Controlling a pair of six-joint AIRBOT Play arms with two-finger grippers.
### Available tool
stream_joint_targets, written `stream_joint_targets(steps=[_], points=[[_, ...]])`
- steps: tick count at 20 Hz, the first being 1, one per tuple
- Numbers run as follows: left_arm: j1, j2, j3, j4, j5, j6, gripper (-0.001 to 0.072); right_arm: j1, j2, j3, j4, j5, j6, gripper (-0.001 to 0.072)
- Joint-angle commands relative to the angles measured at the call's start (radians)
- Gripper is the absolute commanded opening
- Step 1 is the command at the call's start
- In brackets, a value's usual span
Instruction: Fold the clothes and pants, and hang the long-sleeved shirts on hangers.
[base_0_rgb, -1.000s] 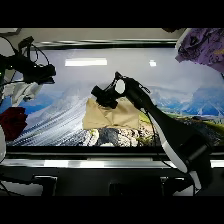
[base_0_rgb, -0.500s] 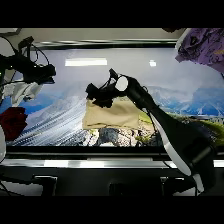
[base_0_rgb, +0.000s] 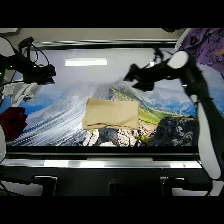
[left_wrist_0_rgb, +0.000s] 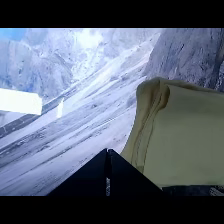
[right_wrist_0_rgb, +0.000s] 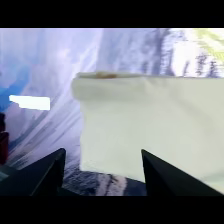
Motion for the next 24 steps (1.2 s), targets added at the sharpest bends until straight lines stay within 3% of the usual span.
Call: stream_joint_targets(steps=[1,5,9,17,18,21,22,24], points=[[0.001,0.000,0.000,0.000,-0.004,0.000,0.0018,-0.247,0.017,-0.121,0.037,0.135,-0.198,0.0577],[0.001,0.000,0.000,0.000,-0.004,0.003,0.0018,-0.325,0.006,-0.427,0.201,0.008,-0.369,0.0602],[0.001,0.000,0.000,0.000,-0.004,0.003,0.0018,-0.270,-0.081,-0.554,0.307,-0.061,-0.492,0.0563],[0.001,0.000,0.000,0.000,-0.004,0.003,0.0019,-0.186,-0.204,-0.557,0.326,-0.101,-0.536,0.0517],[0.001,0.000,0.000,0.000,-0.004,0.003,0.0018,-0.177,-0.206,-0.557,0.327,-0.100,-0.535,0.0431],[0.001,0.000,0.000,0.000,-0.004,0.003,0.0018,-0.165,-0.205,-0.552,0.372,-0.097,-0.542,0.0068],[0.001,0.000,0.000,0.000,-0.004,0.003,0.0018,-0.165,-0.205,-0.536,0.391,-0.093,-0.542,0.0030],[0.001,0.000,0.000,-0.001,-0.004,0.003,0.0018,-0.165,-0.205,-0.459,0.399,-0.074,-0.521,0.0029]])
